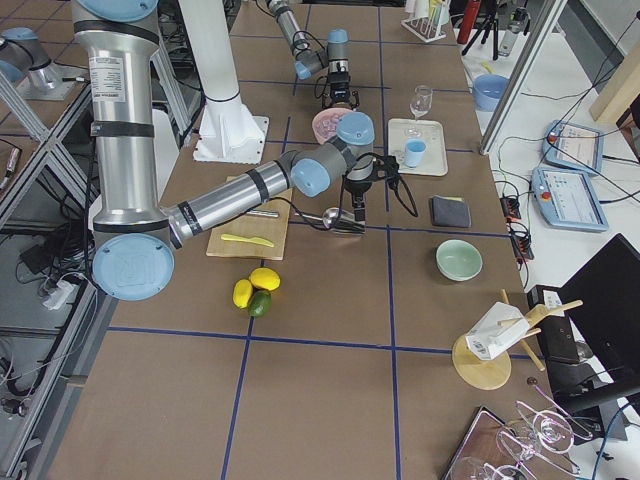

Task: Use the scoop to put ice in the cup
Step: 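Move the right gripper down to the metal scoop handle while left holds bowl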

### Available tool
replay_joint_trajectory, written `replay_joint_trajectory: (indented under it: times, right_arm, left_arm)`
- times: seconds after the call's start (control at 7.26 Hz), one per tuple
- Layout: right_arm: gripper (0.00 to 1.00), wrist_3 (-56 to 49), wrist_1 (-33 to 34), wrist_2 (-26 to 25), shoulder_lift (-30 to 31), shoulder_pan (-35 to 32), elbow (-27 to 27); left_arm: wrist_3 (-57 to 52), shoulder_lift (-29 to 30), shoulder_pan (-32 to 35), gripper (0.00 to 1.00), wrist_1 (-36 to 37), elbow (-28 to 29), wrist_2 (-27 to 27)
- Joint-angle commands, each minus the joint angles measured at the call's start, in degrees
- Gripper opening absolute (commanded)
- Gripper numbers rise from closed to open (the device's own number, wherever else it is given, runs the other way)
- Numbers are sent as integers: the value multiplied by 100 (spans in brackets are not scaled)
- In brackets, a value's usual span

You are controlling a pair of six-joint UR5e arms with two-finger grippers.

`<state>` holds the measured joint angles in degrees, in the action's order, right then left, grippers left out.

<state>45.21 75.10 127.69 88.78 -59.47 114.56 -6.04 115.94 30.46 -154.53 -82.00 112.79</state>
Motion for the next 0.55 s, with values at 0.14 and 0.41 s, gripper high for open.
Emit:
replay_joint_trajectory:
  times: [0.14, 0.41]
  right_arm:
    - [100, 1425, -470, -576, 470, 1215, 267]
    - [99, 2051, -462, -1234, 648, 2128, 312]
  left_arm:
    - [6, -2, -5, 100, -7, 8, -12]
    - [-3, -1, -5, 100, -7, 17, -12]
